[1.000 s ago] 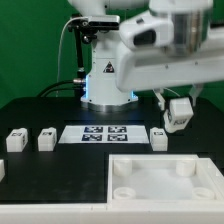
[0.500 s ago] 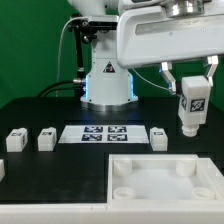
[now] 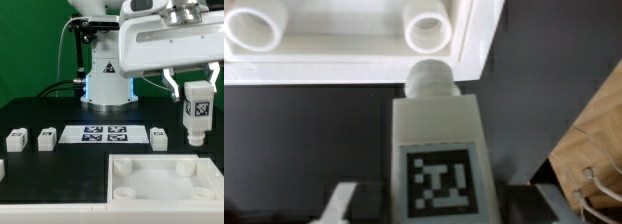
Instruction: Assemble one leg
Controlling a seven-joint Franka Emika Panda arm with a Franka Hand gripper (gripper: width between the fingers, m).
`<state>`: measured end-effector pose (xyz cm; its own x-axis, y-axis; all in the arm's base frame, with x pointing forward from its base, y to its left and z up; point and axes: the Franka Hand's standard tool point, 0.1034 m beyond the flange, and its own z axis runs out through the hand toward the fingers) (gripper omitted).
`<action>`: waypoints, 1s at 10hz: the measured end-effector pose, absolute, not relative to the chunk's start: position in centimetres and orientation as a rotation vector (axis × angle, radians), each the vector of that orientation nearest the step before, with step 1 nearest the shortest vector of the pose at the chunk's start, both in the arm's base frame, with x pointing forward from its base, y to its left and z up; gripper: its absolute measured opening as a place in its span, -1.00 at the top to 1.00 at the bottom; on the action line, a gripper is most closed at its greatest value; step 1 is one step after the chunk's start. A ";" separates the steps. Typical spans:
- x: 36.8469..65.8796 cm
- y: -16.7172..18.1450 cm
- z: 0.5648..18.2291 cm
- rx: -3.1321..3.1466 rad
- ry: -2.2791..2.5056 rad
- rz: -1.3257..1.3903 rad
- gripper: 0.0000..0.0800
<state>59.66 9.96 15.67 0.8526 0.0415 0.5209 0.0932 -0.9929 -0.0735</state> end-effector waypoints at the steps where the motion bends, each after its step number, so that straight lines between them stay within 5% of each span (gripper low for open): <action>1: 60.8 9.2 15.3 -2.937 -0.112 -0.835 0.27; 5: 62.1 9.8 11.3 -2.940 -0.107 -0.805 0.27; 10: 61.8 11.4 9.4 -2.934 -0.116 -0.782 0.27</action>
Offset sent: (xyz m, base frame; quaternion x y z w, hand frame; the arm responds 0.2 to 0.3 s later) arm 0.0163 0.0011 -0.0329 -0.0248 0.0319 0.0210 0.9990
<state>61.83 11.38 9.41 0.8649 0.0474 0.4996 0.1002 -0.9918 -0.0794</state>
